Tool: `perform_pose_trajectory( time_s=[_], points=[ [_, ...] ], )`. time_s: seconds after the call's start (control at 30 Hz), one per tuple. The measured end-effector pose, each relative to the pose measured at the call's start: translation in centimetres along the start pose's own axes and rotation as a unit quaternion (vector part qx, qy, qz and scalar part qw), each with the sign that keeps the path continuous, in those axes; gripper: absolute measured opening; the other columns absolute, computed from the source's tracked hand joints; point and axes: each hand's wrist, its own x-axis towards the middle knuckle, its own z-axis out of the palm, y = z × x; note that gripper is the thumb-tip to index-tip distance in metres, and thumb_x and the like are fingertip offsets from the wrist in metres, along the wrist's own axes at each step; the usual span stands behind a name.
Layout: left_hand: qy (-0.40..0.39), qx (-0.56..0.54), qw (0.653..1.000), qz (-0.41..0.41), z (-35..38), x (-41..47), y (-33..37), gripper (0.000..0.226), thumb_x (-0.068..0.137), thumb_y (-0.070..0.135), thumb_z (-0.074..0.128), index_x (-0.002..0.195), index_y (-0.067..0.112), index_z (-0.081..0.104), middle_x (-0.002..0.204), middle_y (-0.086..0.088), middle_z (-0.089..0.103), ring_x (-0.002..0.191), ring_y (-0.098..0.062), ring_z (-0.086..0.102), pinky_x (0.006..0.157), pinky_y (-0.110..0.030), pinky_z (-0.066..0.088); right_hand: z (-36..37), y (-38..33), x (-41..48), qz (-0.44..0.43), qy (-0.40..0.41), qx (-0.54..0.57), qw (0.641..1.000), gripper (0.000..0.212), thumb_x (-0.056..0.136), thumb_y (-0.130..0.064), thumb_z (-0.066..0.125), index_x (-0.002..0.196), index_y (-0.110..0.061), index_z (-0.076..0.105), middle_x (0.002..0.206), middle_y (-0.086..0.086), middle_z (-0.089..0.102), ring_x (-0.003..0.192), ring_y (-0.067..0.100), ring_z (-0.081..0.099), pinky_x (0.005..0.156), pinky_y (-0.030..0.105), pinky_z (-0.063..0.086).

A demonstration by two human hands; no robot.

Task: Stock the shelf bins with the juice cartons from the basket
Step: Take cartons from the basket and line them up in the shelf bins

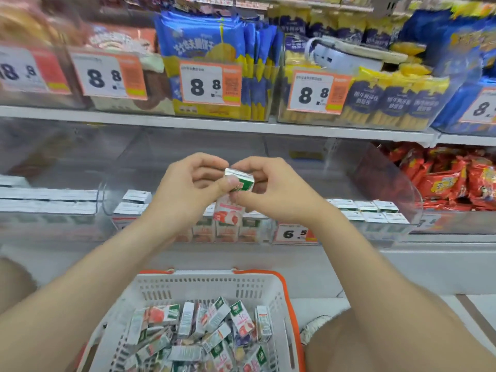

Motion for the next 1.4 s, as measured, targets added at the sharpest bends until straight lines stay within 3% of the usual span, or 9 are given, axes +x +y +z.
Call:
perform_pose_trajectory(
  time_s=[0.17,0.27,0.47,0.67,0.83,0.93,1.17,1.27,1.4],
  points=[
    [0.054,0.270,0.957,0.090,-7.4,-0.7,-2.3,0.012,0.105,0.032,0.059,0.108,0.026,0.069,0.103,0.014,0.071,0.100,-0.002,0.065,0.089,-0.026,0.048,5.9,-1.8,3.1,-0.041,0.068,-0.016,0.997,0.030,0.082,-0.020,0.081,0.106,-0.026,0.064,0.091,-0.011,0.075,0.082,0.010,0.073,0.074,0.042,0.061],
    [0.157,0.401,0.896,0.109,-12.9,-0.9,-5.1,0.012,0.096,0.015,0.064,0.106,0.020,0.064,0.107,0.000,0.059,0.099,-0.021,0.057,0.088,-0.039,0.046,10.3,-3.0,4.0,-0.136,0.076,-0.044,0.987,0.033,0.085,-0.013,0.080,0.111,-0.022,0.061,0.097,-0.013,0.072,0.089,0.009,0.068,0.077,0.032,0.056],
    [0.122,0.541,0.821,-0.133,-21.0,-0.4,-9.5,0.049,0.091,0.027,0.069,0.133,0.009,0.052,0.127,-0.026,0.046,0.118,-0.051,0.047,0.100,-0.058,0.045,17.3,-5.8,7.1,-0.249,0.109,-0.082,0.959,0.039,0.089,-0.006,0.076,0.126,-0.013,0.062,0.119,0.000,0.063,0.108,0.011,0.058,0.094,0.016,0.042],
    [0.087,0.597,0.775,-0.189,-27.7,-0.6,-11.5,0.050,0.100,0.047,0.053,0.131,0.008,0.049,0.138,-0.021,0.049,0.129,-0.046,0.046,0.103,-0.056,0.045,25.3,-10.4,13.5,-0.247,0.088,-0.087,0.961,0.040,0.094,-0.009,0.071,0.129,-0.017,0.055,0.121,0.001,0.059,0.108,0.022,0.059,0.090,0.037,0.049],
    [0.064,0.569,0.787,-0.229,-29.8,-2.1,-13.6,0.080,0.098,0.073,0.024,0.141,0.008,0.045,0.144,-0.021,0.046,0.138,-0.046,0.035,0.112,-0.056,0.036,30.7,-12.6,20.5,-0.216,0.054,-0.200,0.954,0.041,0.095,-0.003,0.063,0.132,-0.013,0.050,0.122,0.010,0.052,0.100,0.033,0.058,0.074,0.035,0.037],
    [0.050,0.561,0.797,-0.218,-29.3,-3.0,-13.8,0.084,0.099,0.075,0.019,0.148,0.010,0.038,0.155,-0.021,0.036,0.151,-0.045,0.019,0.119,-0.056,0.030,33.2,-12.4,23.9,-0.149,0.024,-0.249,0.957,0.038,0.098,-0.003,0.061,0.132,-0.014,0.048,0.120,0.015,0.053,0.096,0.037,0.058,0.073,0.041,0.044],
    [0.001,0.595,0.777,-0.206,-28.9,-3.9,-15.1,0.077,0.108,0.058,0.013,0.166,0.010,-0.003,0.172,-0.021,-0.005,0.159,-0.044,-0.012,0.129,-0.058,0.010,36.5,-10.6,28.4,-0.021,-0.159,-0.227,0.961,0.042,0.101,-0.016,0.054,0.140,-0.001,0.054,0.143,0.020,0.056,0.131,0.039,0.054,0.100,0.041,0.050],
    [0.011,0.588,0.781,-0.211,-28.6,-4.2,-14.8,0.075,0.108,0.059,0.021,0.165,0.014,0.004,0.173,-0.017,-0.001,0.160,-0.041,-0.009,0.127,-0.059,0.017,36.4,-10.3,28.2,-0.007,-0.228,-0.259,0.939,0.050,0.103,-0.020,0.042,0.150,-0.005,0.046,0.155,0.018,0.049,0.140,0.037,0.048,0.109,0.040,0.044],
    [0.083,0.578,0.795,-0.166,-27.3,-4.8,-14.4,0.057,0.101,0.047,0.050,0.141,0.009,0.038,0.149,-0.022,0.030,0.145,-0.047,0.026,0.112,-0.058,0.040,34.9,-10.6,26.0,-0.067,-0.169,-0.260,0.948,0.030,0.099,-0.017,0.043,0.122,-0.007,0.060,0.124,0.018,0.063,0.114,0.039,0.057,0.087,0.041,0.049]
  ],
)
